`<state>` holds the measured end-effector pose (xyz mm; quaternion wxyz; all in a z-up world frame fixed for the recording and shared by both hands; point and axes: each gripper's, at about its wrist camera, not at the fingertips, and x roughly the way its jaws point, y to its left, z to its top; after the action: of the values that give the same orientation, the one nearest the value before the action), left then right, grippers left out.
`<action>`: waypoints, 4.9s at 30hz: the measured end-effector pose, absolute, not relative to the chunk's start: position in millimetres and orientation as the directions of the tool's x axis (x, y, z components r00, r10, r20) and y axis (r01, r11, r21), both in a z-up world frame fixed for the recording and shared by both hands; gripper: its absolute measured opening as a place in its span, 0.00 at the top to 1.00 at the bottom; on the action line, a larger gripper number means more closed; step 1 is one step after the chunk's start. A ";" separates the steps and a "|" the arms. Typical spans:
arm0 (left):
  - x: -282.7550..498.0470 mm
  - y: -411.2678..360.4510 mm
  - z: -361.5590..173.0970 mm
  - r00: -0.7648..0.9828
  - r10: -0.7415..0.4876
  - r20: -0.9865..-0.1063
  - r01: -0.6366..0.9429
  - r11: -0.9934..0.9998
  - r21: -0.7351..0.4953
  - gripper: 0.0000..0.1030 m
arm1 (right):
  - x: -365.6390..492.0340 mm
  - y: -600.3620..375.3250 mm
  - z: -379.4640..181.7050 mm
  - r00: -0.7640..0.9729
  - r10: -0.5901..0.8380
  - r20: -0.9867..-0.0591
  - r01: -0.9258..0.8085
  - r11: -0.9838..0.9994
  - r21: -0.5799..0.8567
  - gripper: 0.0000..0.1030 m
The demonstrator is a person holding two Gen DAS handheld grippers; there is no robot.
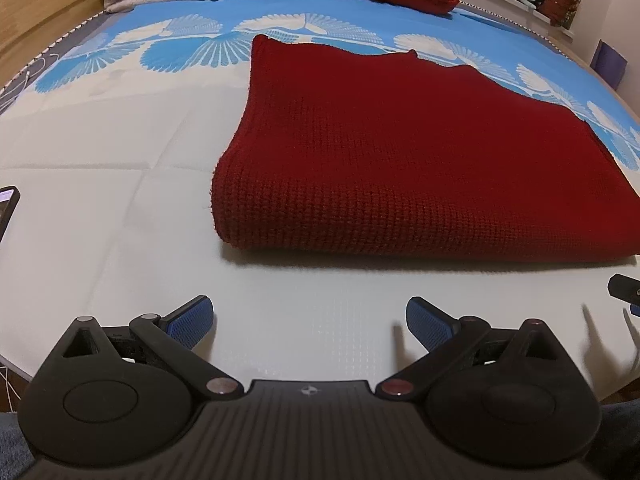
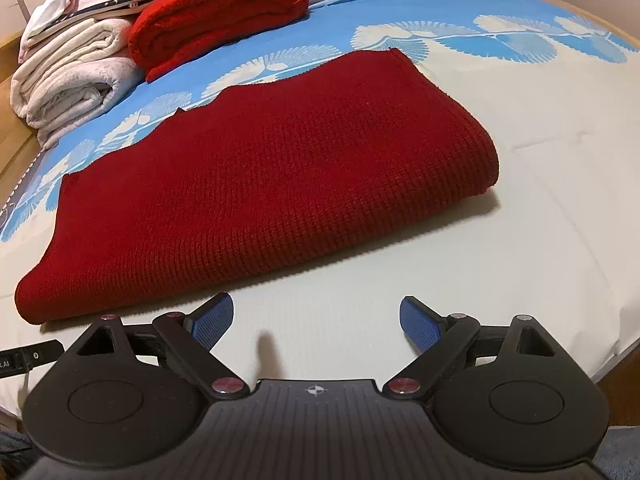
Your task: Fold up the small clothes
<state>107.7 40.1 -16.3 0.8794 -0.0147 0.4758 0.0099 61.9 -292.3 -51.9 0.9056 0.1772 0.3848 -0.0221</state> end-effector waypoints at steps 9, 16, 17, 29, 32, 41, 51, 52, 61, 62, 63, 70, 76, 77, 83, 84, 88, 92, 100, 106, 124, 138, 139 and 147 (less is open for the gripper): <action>108.2 39.9 -15.6 0.547 -0.005 -0.837 -0.027 0.999 -0.024 0.00 | 62.4 -313.8 -58.3 0.685 0.108 -0.720 0.274 0.878 0.392 0.12; 110.7 37.1 -11.5 0.559 -0.012 -0.829 -0.033 0.999 -0.036 0.00 | 61.5 -323.5 -60.7 0.692 0.101 -0.714 0.312 0.851 0.422 0.12; 111.8 37.9 -10.0 0.562 -0.013 -0.827 -0.039 0.998 -0.042 0.00 | 62.1 -327.3 -60.8 0.695 0.098 -0.712 0.324 0.842 0.432 0.12; 126.1 50.7 1.0 0.576 -0.034 -0.817 -0.107 0.987 -0.116 0.00 | 68.6 -388.8 -75.1 0.803 0.137 -0.581 0.473 0.448 0.759 0.12; 127.9 55.3 2.5 0.580 -0.024 -0.814 -0.129 0.984 -0.121 0.00 | 78.3 -391.7 -78.7 0.827 0.127 -0.548 0.472 0.375 0.798 0.12; 132.4 86.4 3.1 0.565 0.032 -0.825 -0.259 0.956 -0.141 0.00 | 107.1 -394.3 -106.2 0.861 0.081 -0.501 0.477 0.209 0.854 0.51; 146.6 138.6 14.9 0.525 0.048 -0.850 -0.382 0.905 -0.185 0.00 | 123.4 -383.0 -98.0 0.839 0.017 -0.544 0.508 0.333 0.794 0.72; 148.9 143.4 19.2 0.527 0.055 -0.848 -0.388 0.903 -0.183 0.00 | 124.5 -380.5 -94.0 0.831 0.002 -0.557 0.518 0.364 0.774 0.72; 165.4 204.9 39.3 0.535 0.163 -0.829 -0.497 0.854 -0.153 0.00 | 142.7 -298.5 -3.7 0.878 -0.172 -0.448 0.377 0.824 0.423 0.82; 163.4 209.6 38.9 0.534 0.155 -0.831 -0.504 0.848 -0.166 0.00 | 144.5 -278.0 10.4 0.896 -0.173 -0.408 0.331 0.875 0.354 0.82; 162.4 214.1 38.3 0.531 0.146 -0.835 -0.508 0.843 -0.176 0.00 | 146.3 -256.5 22.1 0.913 -0.166 -0.373 0.282 0.917 0.282 0.83; 151.7 228.9 39.9 0.538 0.132 -0.833 -0.525 0.826 -0.208 0.00 | 131.7 -56.1 10.1 0.954 0.117 -0.277 -0.228 0.882 -0.412 0.85; 148.2 233.8 41.8 0.547 0.124 -0.828 -0.529 0.818 -0.227 0.00 | 86.9 14.1 -77.8 0.853 0.282 -0.440 -0.520 0.544 -0.659 0.84; 148.2 233.6 41.8 0.549 0.123 -0.827 -0.526 0.820 -0.227 0.00 | 85.8 14.1 -77.7 0.861 0.281 -0.423 -0.506 0.542 -0.671 0.84; 148.8 229.4 40.9 0.550 0.106 -0.828 -0.513 0.826 -0.234 0.00 | 94.5 4.2 -46.2 0.829 0.320 -0.459 -0.546 0.646 -0.534 0.84; 149.2 227.7 40.9 0.550 0.103 -0.829 -0.508 0.829 -0.234 0.00 | 92.1 4.3 -43.3 0.830 0.326 -0.452 -0.544 0.652 -0.528 0.83; 151.3 219.9 38.1 0.550 0.096 -0.830 -0.488 0.843 -0.226 0.00 | 91.1 1.6 -50.8 0.800 0.329 -0.502 -0.575 0.658 -0.486 0.70; 155.7 206.5 35.6 0.555 0.039 -0.831 -0.446 0.857 -0.258 0.00 | 92.5 -10.3 -49.1 0.753 0.374 -0.542 -0.611 0.703 -0.364 0.59; 158.4 150.6 48.1 0.634 -0.020 -0.773 -0.270 0.931 -0.245 0.00 | 99.9 -116.4 31.9 0.708 0.534 -0.462 -0.554 0.826 0.106 0.49; 163.1 105.4 38.9 0.630 -0.014 -0.777 -0.151 0.978 -0.140 0.00 | 118.9 -178.4 26.8 0.875 0.226 -0.429 -0.246 0.969 0.010 0.50; 180.6 114.2 -12.6 0.480 -0.074 -0.874 -0.235 0.949 -0.209 0.00 | 207.6 -186.1 22.9 0.740 0.305 -0.600 -0.303 0.947 0.107 0.59; 172.3 132.7 -23.3 0.480 -0.364 -0.798 -0.292 0.792 -0.536 0.00 | 363.1 -244.5 6.3 0.620 0.468 -0.630 -0.027 0.815 0.579 0.10; 172.5 132.1 -23.3 0.482 -0.357 -0.800 -0.303 0.789 -0.535 0.00 | 372.5 -239.1 1.9 0.611 0.455 -0.648 -0.005 0.821 0.571 0.10; 173.4 138.9 -25.5 0.508 -0.352 -0.786 -0.367 0.738 -0.567 0.01 | 406.2 -202.0 -38.0 0.513 0.508 -0.692 0.011 0.802 0.598 0.48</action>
<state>173.4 138.9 -25.5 0.7892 -0.3622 0.4960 0.0047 406.2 -202.0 -38.0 0.8248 0.2765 0.4697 0.1506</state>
